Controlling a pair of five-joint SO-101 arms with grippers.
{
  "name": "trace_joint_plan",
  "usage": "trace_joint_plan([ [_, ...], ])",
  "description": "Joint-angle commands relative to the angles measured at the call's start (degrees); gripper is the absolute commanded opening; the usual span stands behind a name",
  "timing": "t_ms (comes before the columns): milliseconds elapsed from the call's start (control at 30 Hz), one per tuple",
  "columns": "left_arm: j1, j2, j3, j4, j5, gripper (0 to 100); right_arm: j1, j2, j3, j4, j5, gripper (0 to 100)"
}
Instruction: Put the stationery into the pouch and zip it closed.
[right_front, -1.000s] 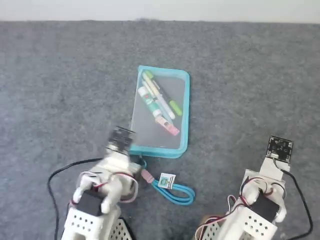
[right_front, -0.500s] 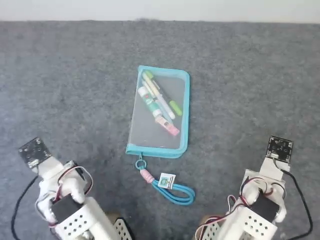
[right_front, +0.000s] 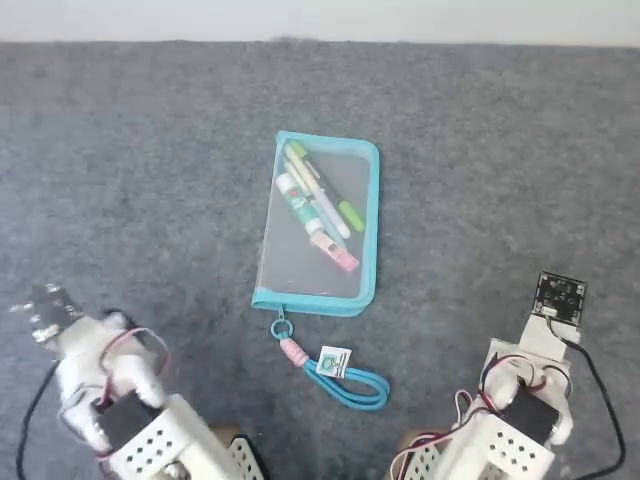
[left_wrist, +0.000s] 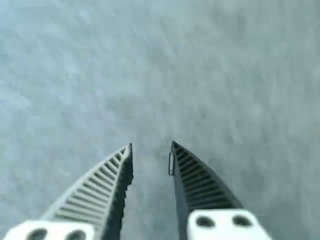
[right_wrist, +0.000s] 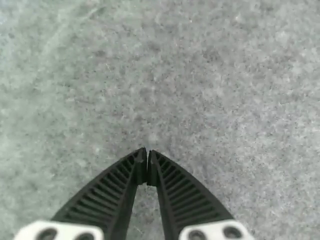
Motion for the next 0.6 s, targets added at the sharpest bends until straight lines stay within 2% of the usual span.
trace_joint_plan([
  [0, -12.66, -1.41, -0.84, -21.1, 0.97, 11, 0.57, -0.75, 1.14, 0.22, 0.44, 0.6],
  [67, -18.55, -1.41, -0.84, -26.9, 1.32, 11, 0.57, -0.75, 1.14, 0.22, 0.44, 0.6],
  [133, -20.57, -1.41, -0.92, -29.01, 1.14, 11, 0.57, -0.75, 1.14, 0.22, 0.44, 0.6],
  [367, -26.29, -1.41, -0.84, -24.35, 1.05, 11, 0.57, -0.75, 1.14, 0.22, 0.44, 0.6],
  [567, -26.29, -1.41, -0.84, -24.09, 1.05, 11, 0.57, -0.75, 1.14, 0.22, 0.44, 0.6],
])
